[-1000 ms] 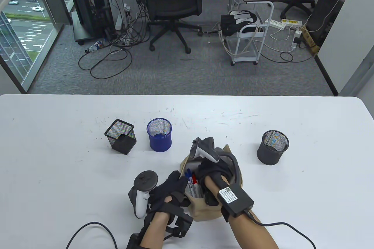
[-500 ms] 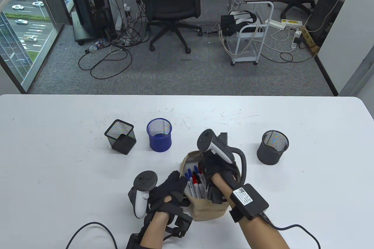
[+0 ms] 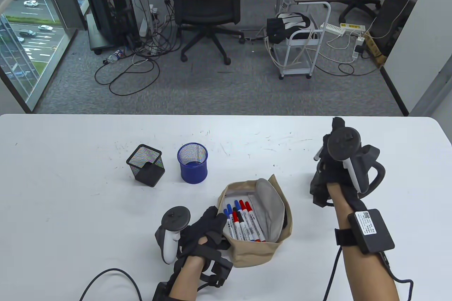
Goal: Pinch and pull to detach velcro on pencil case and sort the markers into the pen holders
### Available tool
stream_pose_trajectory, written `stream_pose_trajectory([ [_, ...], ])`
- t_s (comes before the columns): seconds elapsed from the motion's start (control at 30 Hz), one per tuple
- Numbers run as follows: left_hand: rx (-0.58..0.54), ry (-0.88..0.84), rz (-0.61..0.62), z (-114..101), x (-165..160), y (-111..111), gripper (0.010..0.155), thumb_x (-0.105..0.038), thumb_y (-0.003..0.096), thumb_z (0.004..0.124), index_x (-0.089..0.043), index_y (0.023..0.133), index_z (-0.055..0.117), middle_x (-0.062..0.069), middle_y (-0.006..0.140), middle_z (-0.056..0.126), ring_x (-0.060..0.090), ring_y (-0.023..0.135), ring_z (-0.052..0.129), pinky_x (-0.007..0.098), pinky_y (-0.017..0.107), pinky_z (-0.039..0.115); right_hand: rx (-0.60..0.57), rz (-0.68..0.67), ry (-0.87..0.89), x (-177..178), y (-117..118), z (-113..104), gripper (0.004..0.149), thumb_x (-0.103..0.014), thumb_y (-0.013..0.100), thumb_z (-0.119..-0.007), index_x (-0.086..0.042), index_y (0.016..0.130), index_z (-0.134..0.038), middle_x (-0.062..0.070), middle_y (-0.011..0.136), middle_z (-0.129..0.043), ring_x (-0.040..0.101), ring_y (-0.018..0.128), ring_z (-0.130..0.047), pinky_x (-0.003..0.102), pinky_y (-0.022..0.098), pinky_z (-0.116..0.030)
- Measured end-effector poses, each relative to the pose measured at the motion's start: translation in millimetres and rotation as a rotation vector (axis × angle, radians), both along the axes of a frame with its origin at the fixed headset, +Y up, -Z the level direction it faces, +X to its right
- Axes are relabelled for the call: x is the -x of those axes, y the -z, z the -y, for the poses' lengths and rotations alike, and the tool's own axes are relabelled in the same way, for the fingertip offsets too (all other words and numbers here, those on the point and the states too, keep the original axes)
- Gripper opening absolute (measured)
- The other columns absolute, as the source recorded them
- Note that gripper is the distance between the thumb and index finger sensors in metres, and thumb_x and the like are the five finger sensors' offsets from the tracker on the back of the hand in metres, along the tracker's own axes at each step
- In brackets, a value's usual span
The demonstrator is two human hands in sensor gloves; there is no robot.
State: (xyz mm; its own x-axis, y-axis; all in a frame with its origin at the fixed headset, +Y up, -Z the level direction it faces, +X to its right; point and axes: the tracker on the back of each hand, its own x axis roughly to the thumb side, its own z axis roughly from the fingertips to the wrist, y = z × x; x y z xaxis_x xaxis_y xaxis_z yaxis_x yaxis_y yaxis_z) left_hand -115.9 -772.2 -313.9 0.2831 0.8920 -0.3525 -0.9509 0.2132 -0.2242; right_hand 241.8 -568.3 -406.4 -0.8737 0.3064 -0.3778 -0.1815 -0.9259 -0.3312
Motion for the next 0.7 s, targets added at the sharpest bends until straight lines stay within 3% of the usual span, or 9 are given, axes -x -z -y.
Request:
stream_pose_trajectory([
  [0.2, 0.002, -0.001, 0.002, -0.2, 0.2, 0.0, 0.074, -0.043, 0.0581, 0.068, -0.003, 0.116, 0.044, 0.034, 0.11, 0.063, 0.049, 0.086, 0.088, 0.039, 0.042, 0.098, 0.133, 0.049, 0.001, -18.9, 20.4, 37.8, 0.054, -0.025, 0.045, -0.091, -0.019, 0.096, -0.075, 0.006, 0.087, -0.095, 0.027, 0.061, -0.103, 0.043, 0.042, -0.086],
  [0.37, 0.002, -0.004, 0.005, -0.5, 0.0, 0.3, 0.075, -0.043, 0.0581, 0.068, -0.003, 0.116, 0.044, 0.034, 0.111, 0.063, 0.049, 0.087, 0.088, 0.039, 0.042, 0.098, 0.188, -0.013, 0.044, -16.5, 16.3, 32.3, 0.063, -0.036, 0.042, -0.094, -0.011, 0.097, -0.076, 0.013, 0.085, -0.096, 0.029, 0.057, -0.105, 0.043, 0.039, -0.087],
  [0.53, -0.002, 0.003, 0.008, -0.7, -0.7, 0.5, 0.075, -0.043, 0.0582, 0.068, -0.003, 0.116, 0.044, 0.034, 0.111, 0.063, 0.049, 0.087, 0.087, 0.038, 0.042, 0.098, 0.266, -0.223, 0.142, 27.1, -1.1, 11.8, 0.062, -0.038, 0.043, -0.094, -0.008, 0.094, -0.078, 0.015, 0.081, -0.098, 0.028, 0.051, -0.106, 0.041, 0.036, -0.088],
  [0.7, 0.002, -0.005, 0.005, -0.5, -0.4, 0.3, 0.075, -0.043, 0.058, 0.068, -0.003, 0.116, 0.044, 0.034, 0.111, 0.063, 0.049, 0.087, 0.087, 0.039, 0.042, 0.098, 0.447, -0.451, 0.159, 98.7, -15.0, 18.3, 0.061, -0.039, 0.043, -0.093, -0.006, 0.092, -0.08, 0.016, 0.077, -0.1, 0.027, 0.047, -0.107, 0.039, 0.033, -0.088],
])
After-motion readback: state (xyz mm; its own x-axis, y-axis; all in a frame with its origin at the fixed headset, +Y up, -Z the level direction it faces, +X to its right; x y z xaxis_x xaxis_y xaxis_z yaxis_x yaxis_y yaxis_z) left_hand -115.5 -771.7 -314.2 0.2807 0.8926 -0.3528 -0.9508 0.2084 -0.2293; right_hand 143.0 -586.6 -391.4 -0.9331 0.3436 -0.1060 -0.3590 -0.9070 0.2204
